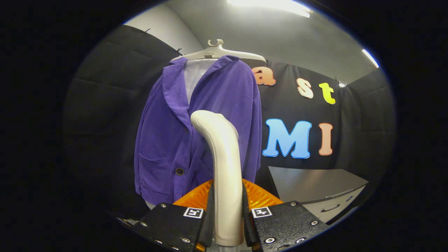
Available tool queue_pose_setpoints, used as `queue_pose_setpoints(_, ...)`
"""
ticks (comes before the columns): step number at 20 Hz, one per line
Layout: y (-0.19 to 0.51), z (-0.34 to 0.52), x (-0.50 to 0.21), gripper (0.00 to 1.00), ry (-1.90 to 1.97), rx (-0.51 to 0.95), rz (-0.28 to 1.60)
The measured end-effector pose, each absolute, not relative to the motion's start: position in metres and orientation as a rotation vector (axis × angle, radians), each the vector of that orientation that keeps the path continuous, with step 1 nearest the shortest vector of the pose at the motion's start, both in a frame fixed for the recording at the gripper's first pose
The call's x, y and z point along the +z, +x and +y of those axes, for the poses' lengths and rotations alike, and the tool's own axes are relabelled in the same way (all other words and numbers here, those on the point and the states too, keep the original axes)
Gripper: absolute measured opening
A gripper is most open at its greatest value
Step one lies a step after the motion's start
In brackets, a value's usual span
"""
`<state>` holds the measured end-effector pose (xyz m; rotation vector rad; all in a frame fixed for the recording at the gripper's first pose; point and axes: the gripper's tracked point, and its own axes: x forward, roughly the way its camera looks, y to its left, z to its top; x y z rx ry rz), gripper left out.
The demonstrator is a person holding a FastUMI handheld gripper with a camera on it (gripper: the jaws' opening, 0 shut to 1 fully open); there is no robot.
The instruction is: Iron the clothes twice with a garment steamer, once on the left side and once on the right side.
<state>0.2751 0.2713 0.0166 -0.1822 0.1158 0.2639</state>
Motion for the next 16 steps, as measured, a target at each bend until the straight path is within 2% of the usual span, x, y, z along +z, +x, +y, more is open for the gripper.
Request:
queue_pose_setpoints(11,0.256,0.261,-0.055,0.36,-0.219,0.244,0.212)
queue_pose_setpoints(16,0.249,0.26,-0.076,0.36,-0.227,0.242,0.201)
